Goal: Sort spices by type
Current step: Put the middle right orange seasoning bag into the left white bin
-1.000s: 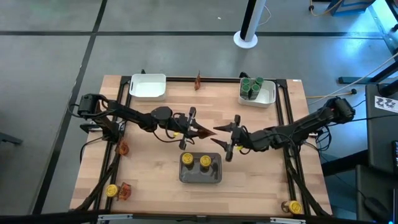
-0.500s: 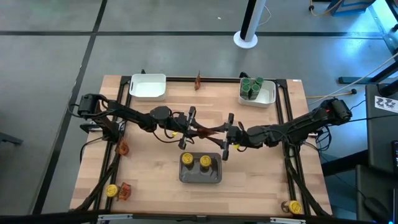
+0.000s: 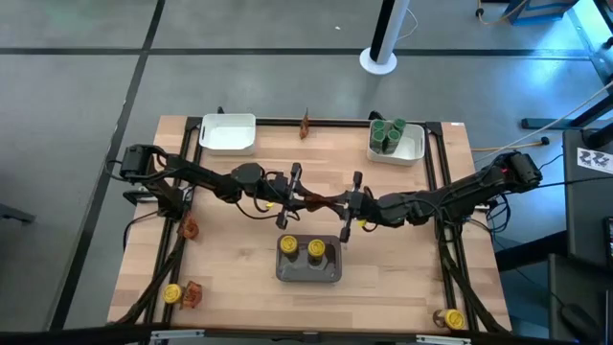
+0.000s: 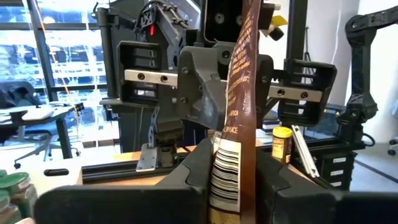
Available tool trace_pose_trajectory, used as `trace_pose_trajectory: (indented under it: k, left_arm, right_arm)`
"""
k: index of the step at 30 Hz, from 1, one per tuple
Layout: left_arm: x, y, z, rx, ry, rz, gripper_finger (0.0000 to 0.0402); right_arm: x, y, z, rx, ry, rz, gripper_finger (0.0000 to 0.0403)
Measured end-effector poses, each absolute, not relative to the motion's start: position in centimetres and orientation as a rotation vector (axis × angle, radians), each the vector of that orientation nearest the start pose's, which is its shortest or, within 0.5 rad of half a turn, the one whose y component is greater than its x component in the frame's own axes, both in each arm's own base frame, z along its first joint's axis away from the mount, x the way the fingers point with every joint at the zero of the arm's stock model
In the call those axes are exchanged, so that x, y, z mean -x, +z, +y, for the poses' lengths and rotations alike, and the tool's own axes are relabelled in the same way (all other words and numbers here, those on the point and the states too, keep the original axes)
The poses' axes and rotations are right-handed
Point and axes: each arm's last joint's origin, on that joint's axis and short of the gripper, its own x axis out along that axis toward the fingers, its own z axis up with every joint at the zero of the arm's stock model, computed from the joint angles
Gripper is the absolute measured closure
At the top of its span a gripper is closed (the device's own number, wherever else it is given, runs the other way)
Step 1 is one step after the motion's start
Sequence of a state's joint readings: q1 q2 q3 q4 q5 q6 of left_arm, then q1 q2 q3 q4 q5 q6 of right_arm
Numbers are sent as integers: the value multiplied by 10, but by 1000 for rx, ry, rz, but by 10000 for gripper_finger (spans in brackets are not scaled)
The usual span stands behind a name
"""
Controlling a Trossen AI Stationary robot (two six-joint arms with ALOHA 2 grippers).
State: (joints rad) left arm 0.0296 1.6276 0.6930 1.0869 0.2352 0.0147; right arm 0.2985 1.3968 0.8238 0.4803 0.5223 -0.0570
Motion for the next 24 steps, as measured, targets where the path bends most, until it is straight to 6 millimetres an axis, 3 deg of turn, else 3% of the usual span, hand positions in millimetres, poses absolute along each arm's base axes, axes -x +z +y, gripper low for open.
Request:
trace_pose_trajectory:
  k: [16, 24]
  left_arm:
    - [-324, 219, 2, 42, -209, -134, 321]
    - [-320, 223, 4, 52, -201, -90, 242]
  right_arm:
    - [-296, 271, 76, 119, -226, 108, 398]
    - [-295, 268, 76, 118, -226, 141, 399]
